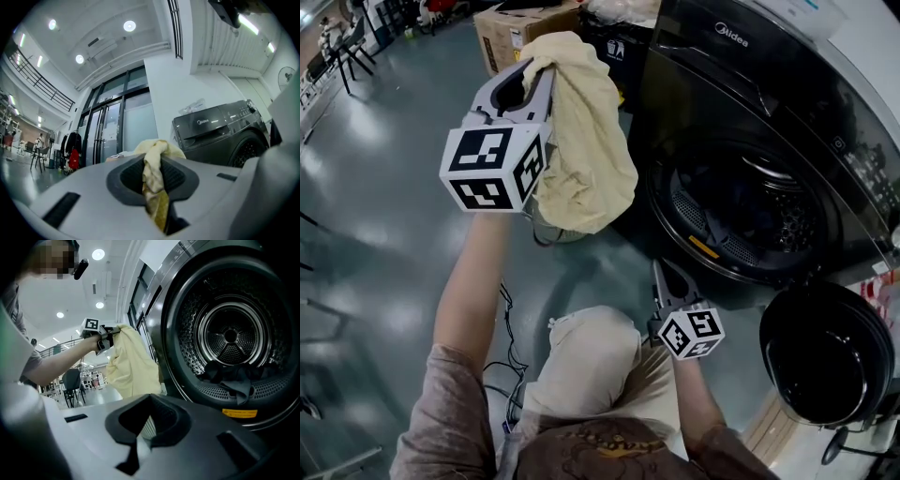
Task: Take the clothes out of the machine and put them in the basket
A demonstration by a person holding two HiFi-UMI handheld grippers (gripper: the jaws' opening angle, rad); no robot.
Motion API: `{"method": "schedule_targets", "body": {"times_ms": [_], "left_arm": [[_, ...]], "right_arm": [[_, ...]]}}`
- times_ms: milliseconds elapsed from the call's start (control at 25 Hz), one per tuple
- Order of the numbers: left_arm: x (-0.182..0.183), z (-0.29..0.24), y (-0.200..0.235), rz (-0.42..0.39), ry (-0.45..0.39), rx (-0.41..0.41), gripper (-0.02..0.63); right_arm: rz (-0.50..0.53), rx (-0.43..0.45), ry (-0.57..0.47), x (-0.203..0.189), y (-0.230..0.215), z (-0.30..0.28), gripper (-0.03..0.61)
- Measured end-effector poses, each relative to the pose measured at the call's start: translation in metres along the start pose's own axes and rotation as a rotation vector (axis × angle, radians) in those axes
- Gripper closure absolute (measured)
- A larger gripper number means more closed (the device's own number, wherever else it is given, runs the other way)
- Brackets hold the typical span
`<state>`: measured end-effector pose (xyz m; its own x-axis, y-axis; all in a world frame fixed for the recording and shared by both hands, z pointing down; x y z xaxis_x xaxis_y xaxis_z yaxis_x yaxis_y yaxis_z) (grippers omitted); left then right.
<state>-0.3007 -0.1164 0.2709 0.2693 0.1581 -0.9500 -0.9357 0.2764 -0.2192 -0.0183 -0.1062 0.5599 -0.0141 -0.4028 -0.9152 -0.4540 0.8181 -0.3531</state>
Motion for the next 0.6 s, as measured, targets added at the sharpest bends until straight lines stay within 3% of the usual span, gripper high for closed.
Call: {"method": "schedule_targets", "body": {"times_ms": [320, 600], "left_arm": [[-0.003, -0.016, 0.011, -0.024, -0.003, 0.024, 0.551], [-0.084, -0.017, 0.001, -0.04, 0.138, 0.035, 0.551]], "right_arm": [[-0.018, 0.0, 0.005, 0.001, -0.009, -0.011, 0.581], [-0.027, -0.009, 0.018, -0.005, -0.017, -0.012, 0.581]]}}
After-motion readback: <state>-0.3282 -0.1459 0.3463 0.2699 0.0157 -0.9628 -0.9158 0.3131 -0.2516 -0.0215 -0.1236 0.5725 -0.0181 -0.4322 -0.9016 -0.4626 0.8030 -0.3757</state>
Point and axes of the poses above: the fingertips, and each gripper's own axes: z backward along the fingers, y to its left, x out of its top, the point moved 1 cm from there along z, backward along the fingers, and after that the axes turned 5 degrees about -z, right-handed, at the moved point
